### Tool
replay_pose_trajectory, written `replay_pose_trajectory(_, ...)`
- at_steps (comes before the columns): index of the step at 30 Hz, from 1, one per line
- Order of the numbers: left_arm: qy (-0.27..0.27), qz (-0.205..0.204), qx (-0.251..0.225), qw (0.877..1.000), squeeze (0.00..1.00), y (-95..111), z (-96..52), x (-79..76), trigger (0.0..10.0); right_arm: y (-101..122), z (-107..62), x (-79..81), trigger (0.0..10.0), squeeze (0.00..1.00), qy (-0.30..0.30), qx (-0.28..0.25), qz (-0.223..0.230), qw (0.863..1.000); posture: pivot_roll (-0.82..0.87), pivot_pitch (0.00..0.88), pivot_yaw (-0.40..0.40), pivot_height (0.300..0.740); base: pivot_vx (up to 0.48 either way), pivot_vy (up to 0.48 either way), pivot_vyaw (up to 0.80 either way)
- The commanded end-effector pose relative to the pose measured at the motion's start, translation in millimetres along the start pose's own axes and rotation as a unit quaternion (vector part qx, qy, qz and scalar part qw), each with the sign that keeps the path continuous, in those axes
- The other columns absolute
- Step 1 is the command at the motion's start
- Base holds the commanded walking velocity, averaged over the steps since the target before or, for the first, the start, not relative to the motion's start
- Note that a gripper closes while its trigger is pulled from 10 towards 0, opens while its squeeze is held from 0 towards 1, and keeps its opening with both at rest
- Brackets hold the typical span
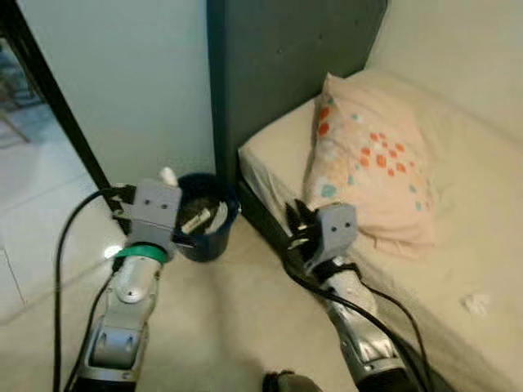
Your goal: Clean up the room
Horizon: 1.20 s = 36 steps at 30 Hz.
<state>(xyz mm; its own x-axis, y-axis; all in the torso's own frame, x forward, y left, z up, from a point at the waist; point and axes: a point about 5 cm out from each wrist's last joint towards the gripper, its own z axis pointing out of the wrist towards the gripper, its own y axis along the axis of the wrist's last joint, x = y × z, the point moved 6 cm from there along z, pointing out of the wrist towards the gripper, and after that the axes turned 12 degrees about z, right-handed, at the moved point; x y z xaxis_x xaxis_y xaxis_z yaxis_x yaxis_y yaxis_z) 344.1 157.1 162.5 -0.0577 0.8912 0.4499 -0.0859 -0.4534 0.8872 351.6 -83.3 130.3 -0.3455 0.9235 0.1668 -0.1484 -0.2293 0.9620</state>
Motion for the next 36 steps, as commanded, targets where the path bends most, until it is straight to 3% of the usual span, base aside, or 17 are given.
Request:
replay_pose_trajectory(1,0.003,0.01,0.013,1.0,0.0,-9,-2.0,2.8,10.0,-3,0.6,6.1,10.0,0.0,0.005,0.004,0.009,1.0,-0.03,0.043,0.002,0.74,0.48,0.0,0.79)
replay_pose_trajectory(15,-0.001,0.01,0.013,1.0,0.0,-10,-1.7,0.5,10.0,-2,1.8,-0.6,10.0,0.0,-0.012,0.002,0.012,1.0,-0.03,0.038,0.003,0.74,0.479,0.0,0.0)
replay_pose_trajectory(22,-0.004,0.01,0.011,1.0,0.0,-10,-1.4,-0.5,10.0,-3,1.8,-3.5,10.0,0.0,-0.021,0.005,0.012,1.0,-0.03,0.039,0.005,0.74,0.478,0.0,-0.73)
replay_pose_trajectory(33,-0.013,0.007,0.014,1.0,0.0,-13,-2.4,-3.5,10.0,-3,1.5,-2.9,10.0,0.0,-0.023,0.006,0.008,1.0,-0.03,0.049,0.007,0.74,0.465,0.0,0.0)
replay_pose_trajectory(36,-0.028,0.005,0.021,0.999,0.0,-16,-4.9,-9.0,10.0,-4,1.1,-2.7,10.0,0.0,-0.023,0.006,0.008,1.0,-0.03,0.052,0.008,0.74,0.0,0.0,0.0)
